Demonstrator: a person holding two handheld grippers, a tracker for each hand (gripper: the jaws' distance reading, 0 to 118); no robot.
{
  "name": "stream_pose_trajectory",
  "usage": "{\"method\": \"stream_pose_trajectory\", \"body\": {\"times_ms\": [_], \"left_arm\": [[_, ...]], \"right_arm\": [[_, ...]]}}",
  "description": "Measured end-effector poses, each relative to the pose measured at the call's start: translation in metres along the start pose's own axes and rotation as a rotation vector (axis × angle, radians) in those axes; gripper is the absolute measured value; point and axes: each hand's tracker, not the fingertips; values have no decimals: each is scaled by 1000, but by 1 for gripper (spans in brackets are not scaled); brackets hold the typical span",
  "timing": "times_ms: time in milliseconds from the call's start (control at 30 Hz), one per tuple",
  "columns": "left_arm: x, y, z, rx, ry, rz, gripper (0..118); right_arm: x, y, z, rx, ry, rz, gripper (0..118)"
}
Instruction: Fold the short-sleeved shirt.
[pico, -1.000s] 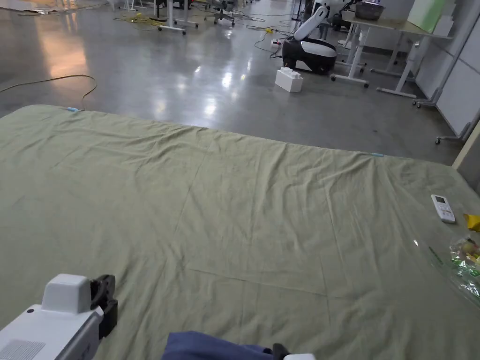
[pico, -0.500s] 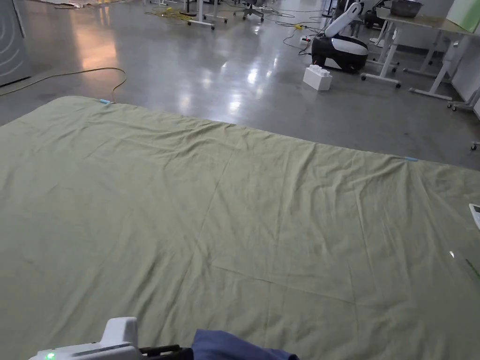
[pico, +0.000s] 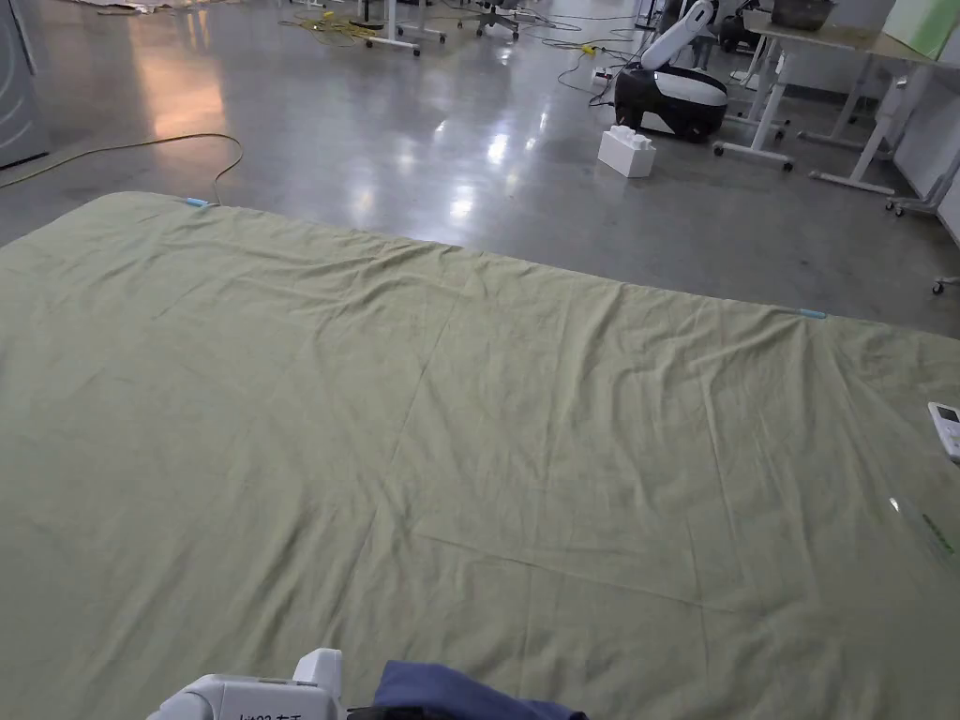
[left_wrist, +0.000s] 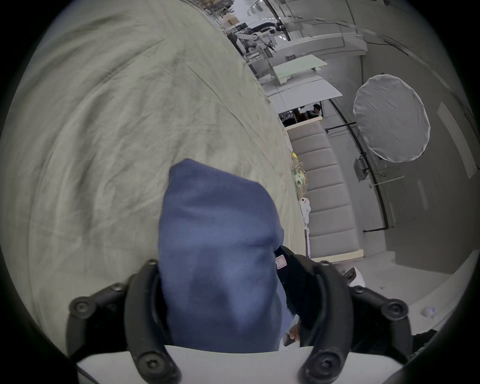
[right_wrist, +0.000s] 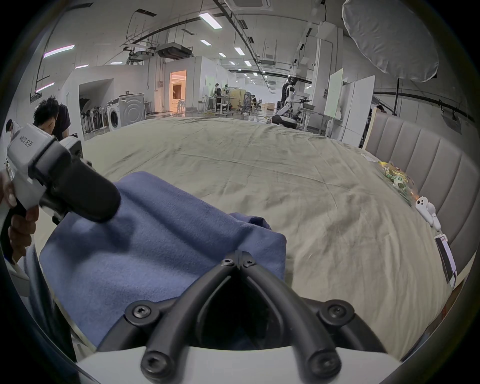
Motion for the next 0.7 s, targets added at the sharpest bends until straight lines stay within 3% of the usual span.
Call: {"method": "stream_pose_trajectory", "body": {"times_ms": [67,200,367,700], "left_arm": [[-8,1,1,14,31,16,47],[-10,-6,6,29,-6,40,34],[-1,-13,13,67,-25,37,25],[21,-8,33,72,-47,19,23]], "right_arm": [[2,0,1,2,-2,-7,0],[4,-1,1,13,-6,-9,0],[3,3,-1,16,-18,3,0],[-2,14,-3,42,-34,29,0]]}}
